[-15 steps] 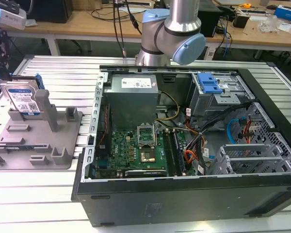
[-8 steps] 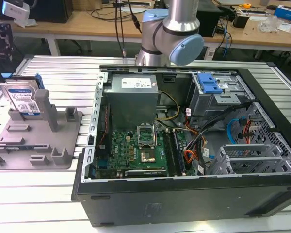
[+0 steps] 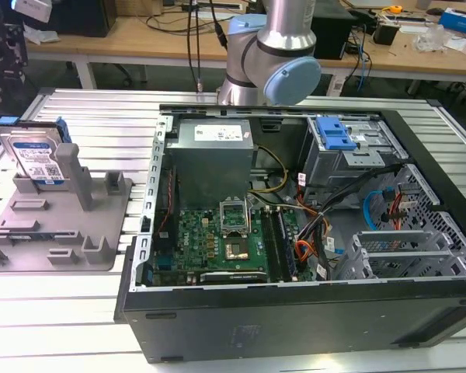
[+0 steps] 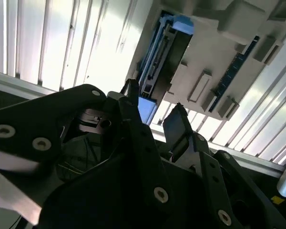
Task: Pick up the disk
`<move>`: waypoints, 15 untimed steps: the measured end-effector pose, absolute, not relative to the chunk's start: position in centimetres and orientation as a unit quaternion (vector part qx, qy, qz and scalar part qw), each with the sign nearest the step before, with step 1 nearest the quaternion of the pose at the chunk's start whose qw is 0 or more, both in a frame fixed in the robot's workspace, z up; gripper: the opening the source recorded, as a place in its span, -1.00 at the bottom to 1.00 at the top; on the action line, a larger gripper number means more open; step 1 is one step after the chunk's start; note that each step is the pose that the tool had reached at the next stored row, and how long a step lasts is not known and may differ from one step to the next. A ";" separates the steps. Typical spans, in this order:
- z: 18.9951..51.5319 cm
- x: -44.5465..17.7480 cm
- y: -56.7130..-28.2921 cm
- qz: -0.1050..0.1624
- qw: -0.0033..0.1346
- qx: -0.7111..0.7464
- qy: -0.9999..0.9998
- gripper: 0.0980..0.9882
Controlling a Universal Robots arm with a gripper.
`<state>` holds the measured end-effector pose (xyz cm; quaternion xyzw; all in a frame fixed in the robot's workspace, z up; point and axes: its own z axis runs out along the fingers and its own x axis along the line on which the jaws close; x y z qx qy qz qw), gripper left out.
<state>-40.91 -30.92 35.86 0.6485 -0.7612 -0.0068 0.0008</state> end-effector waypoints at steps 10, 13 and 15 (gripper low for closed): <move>35.5 -42.1 -30.9 -0.005 0.002 0.653 -0.758 -0.14; 35.5 -42.1 -30.9 -0.004 0.003 0.653 -0.757 -0.14; 35.4 -42.1 -30.9 -0.004 0.003 0.654 -0.757 -0.14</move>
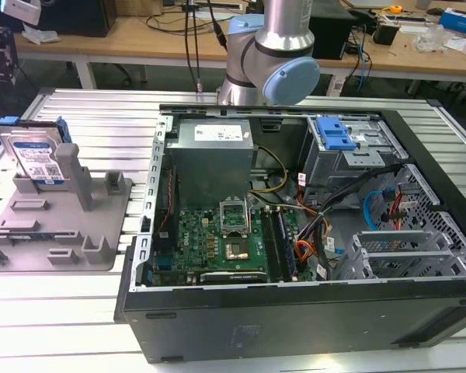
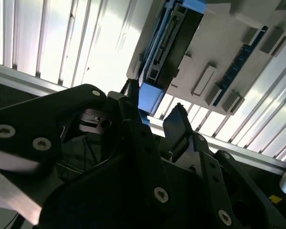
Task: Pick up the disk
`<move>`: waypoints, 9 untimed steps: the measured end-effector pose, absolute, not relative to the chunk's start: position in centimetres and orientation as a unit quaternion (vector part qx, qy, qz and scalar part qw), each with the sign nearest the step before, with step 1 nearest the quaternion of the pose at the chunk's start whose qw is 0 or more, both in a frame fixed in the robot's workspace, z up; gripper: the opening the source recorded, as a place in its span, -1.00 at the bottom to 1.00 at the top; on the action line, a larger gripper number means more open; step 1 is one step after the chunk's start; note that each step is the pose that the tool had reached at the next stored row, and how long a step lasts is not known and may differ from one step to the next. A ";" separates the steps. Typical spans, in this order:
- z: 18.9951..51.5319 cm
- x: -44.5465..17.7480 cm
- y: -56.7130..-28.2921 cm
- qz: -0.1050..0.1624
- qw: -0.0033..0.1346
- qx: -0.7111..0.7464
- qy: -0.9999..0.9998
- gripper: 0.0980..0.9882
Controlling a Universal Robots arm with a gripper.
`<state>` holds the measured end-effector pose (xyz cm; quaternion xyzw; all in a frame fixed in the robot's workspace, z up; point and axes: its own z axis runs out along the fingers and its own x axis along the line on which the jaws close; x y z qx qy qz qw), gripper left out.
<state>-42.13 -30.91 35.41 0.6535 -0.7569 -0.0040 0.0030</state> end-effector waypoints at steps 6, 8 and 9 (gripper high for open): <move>34.8 -42.1 -30.9 0.002 0.008 0.661 -0.750 -0.14; 34.6 -42.1 -30.9 0.003 0.010 0.664 -0.748 -0.14; 34.5 -42.1 -30.9 0.005 0.011 0.665 -0.747 -0.14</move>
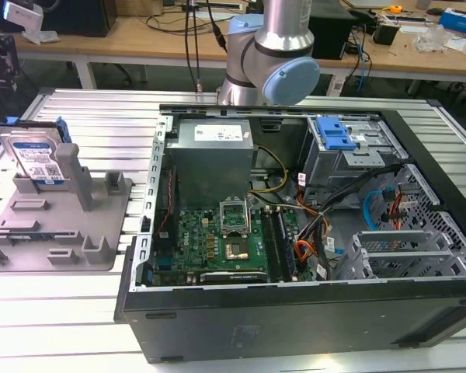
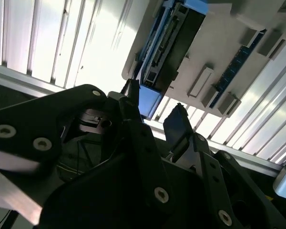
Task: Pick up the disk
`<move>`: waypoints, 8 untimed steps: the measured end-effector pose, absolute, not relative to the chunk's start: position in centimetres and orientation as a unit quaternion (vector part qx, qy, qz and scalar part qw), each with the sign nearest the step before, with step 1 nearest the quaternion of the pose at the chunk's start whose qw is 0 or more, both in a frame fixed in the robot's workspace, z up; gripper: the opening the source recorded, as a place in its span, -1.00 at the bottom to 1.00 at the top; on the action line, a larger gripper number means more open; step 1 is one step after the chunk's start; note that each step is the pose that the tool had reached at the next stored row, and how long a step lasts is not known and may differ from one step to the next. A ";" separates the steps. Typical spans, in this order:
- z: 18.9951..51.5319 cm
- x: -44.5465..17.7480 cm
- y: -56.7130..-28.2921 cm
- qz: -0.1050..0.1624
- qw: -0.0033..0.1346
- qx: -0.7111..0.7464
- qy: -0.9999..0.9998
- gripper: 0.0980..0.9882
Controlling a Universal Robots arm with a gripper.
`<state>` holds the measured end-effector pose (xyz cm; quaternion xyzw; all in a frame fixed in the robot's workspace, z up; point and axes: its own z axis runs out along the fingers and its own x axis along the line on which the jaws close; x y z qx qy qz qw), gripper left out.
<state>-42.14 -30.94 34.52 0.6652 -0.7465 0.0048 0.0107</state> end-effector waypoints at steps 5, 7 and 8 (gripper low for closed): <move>34.0 -42.1 -30.9 0.009 0.014 0.670 -0.742 -0.14; 33.6 -42.1 -30.9 0.012 0.013 0.672 -0.740 -0.14; 33.5 -42.2 -30.8 0.013 0.012 0.673 -0.740 -0.14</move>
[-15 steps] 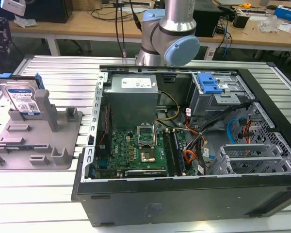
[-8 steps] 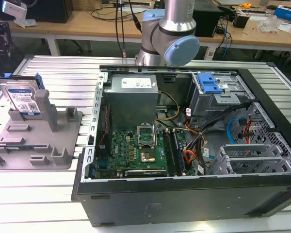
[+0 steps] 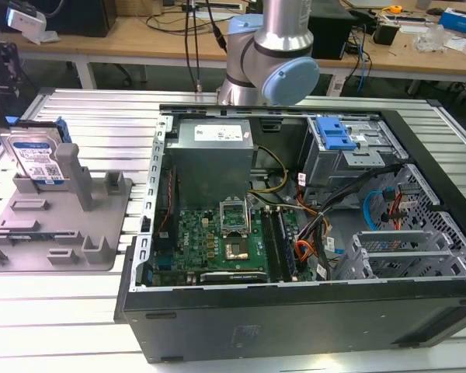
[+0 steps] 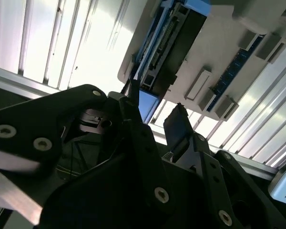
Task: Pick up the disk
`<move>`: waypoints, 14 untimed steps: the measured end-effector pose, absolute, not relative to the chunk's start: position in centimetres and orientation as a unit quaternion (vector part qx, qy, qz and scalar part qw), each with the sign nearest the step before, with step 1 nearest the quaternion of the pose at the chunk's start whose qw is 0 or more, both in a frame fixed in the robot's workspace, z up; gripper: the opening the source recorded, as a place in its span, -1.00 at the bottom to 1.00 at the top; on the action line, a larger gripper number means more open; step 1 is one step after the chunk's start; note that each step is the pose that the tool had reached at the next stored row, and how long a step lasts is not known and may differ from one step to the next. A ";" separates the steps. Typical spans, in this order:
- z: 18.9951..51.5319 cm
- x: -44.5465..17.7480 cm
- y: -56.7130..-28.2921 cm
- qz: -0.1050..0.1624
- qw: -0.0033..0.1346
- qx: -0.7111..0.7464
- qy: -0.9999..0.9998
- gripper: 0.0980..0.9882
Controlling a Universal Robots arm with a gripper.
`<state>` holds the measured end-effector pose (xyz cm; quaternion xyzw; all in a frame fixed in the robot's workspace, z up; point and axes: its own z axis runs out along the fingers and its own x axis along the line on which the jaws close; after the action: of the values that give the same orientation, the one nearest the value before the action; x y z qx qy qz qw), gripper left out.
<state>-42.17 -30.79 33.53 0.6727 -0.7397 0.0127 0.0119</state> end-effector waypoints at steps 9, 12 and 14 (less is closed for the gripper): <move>32.3 -42.9 -30.5 0.021 0.012 0.679 -0.734 -0.14; 31.8 -42.9 -30.5 0.022 0.012 0.680 -0.733 -0.14; 31.6 -42.9 -30.4 0.022 0.012 0.680 -0.733 -0.14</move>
<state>-42.94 -30.43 31.64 0.6802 -0.7326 0.0218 0.0122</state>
